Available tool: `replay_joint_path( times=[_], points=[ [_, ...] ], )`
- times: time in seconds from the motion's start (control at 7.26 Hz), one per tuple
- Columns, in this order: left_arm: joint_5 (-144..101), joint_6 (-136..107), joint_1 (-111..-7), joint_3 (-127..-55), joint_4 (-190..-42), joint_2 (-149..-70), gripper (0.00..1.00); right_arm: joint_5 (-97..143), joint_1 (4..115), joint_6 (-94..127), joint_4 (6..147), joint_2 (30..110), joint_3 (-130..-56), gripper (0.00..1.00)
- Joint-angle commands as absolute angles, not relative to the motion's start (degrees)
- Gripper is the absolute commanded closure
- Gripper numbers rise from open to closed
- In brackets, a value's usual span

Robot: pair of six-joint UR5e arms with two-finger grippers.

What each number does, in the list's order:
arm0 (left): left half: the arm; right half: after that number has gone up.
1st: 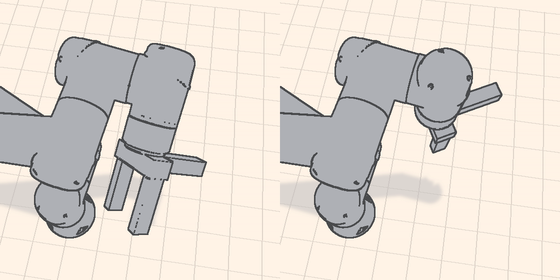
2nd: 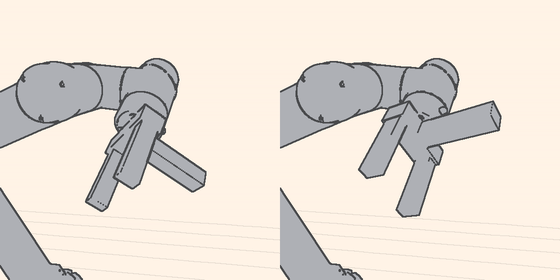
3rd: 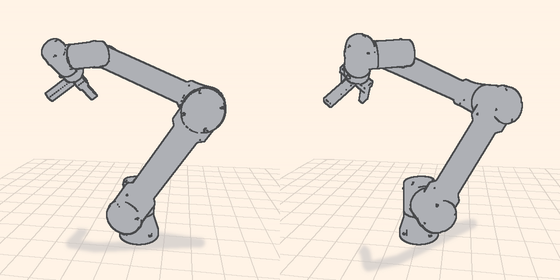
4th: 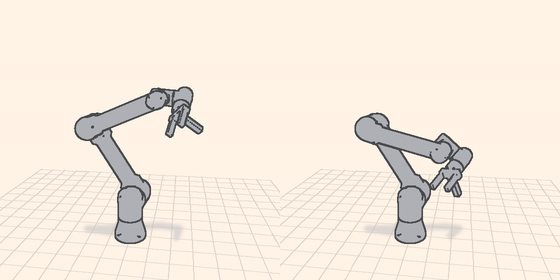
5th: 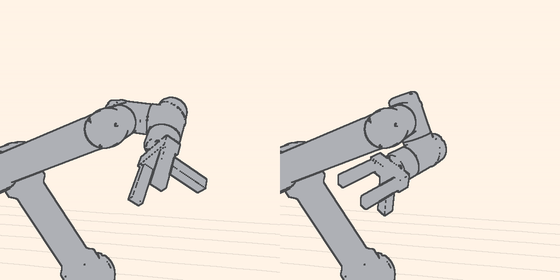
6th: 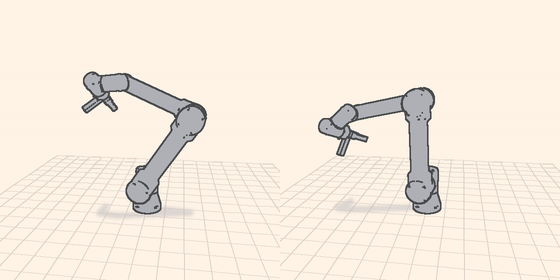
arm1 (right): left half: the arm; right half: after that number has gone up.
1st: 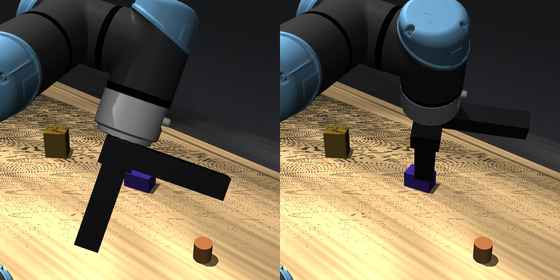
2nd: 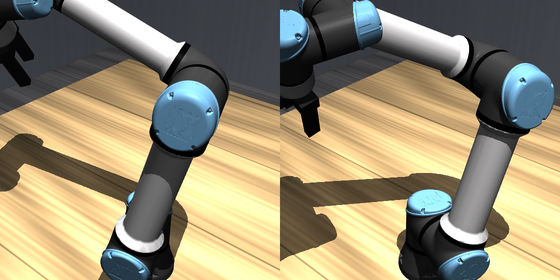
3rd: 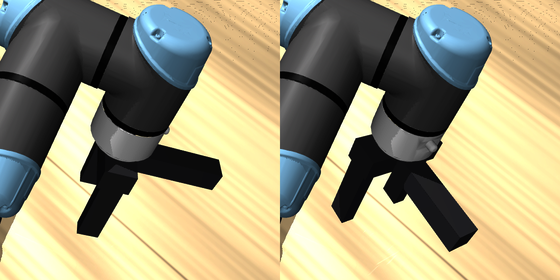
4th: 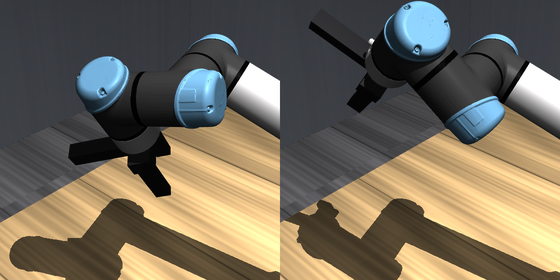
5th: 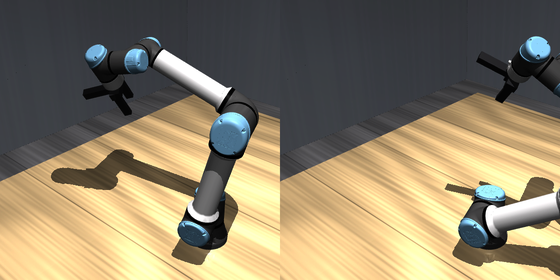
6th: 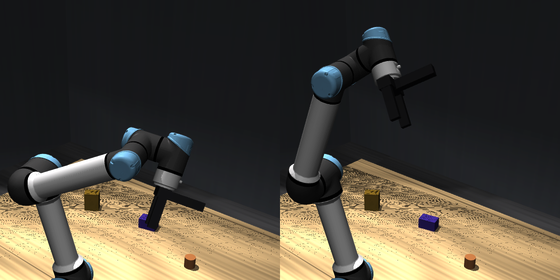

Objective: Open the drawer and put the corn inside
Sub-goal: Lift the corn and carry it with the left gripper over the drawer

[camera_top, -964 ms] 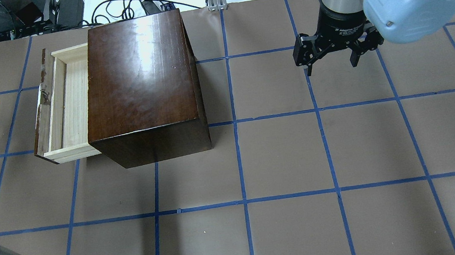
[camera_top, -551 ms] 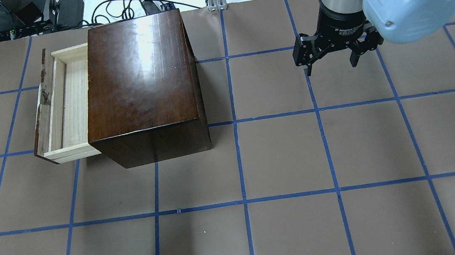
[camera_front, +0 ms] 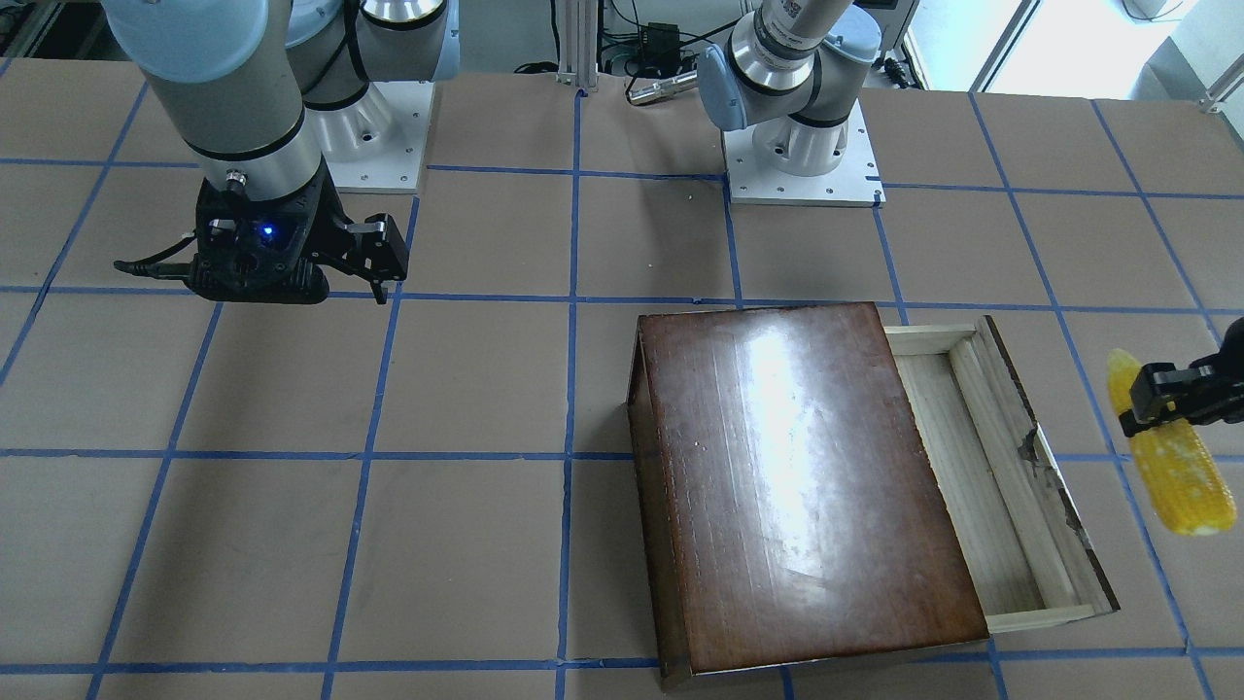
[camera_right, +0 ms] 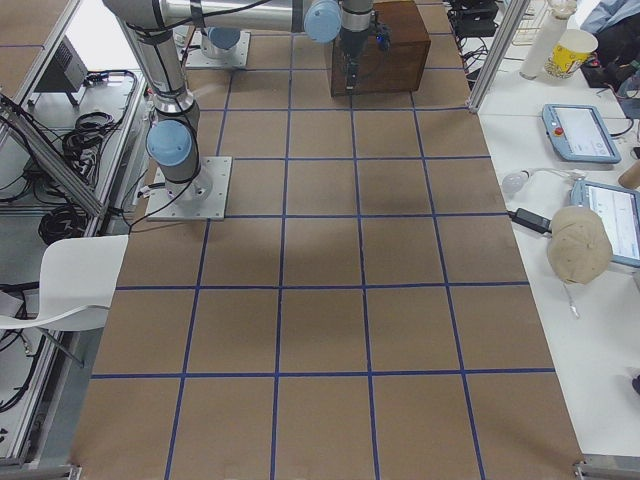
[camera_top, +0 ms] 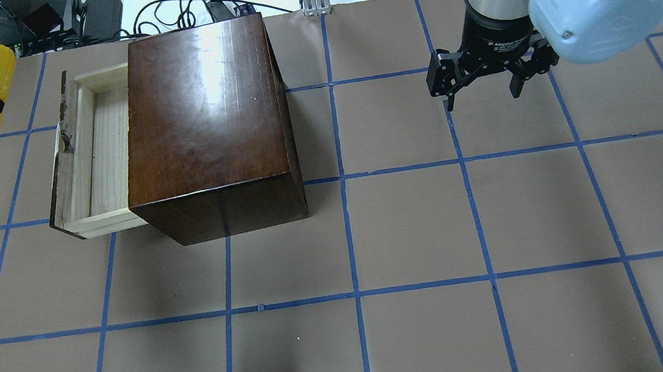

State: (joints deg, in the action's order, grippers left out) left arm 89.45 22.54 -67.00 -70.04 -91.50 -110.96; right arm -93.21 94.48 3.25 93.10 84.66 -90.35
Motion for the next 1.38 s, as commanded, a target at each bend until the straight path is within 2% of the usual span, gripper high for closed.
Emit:
replay_joint_path(
  times=[0.0, 0.41, 1.1, 1.24],
  points=[
    [86.41, 10.67, -70.83, -70.57, -92.29, -112.49, 1.00, -93.16, 94.48, 3.25, 93.08, 84.64, -90.35, 0.00],
    [82.88, 9.13, -71.54, -78.11, -85.57, -113.55, 1.00, -93.25, 94.48, 3.25, 93.16, 84.64, -90.35, 0.00],
    [83.32, 9.49, -71.54, -78.84, -86.75, -114.87, 0.98, -93.34, 94.48, 3.25, 93.08, 84.64, -90.35, 0.00],
    [83.32, 9.41, -71.54, -78.75, -86.75, -115.40, 0.63, -93.43, 94.48, 3.25, 93.16, 84.64, -90.35, 0.00]
  ],
)
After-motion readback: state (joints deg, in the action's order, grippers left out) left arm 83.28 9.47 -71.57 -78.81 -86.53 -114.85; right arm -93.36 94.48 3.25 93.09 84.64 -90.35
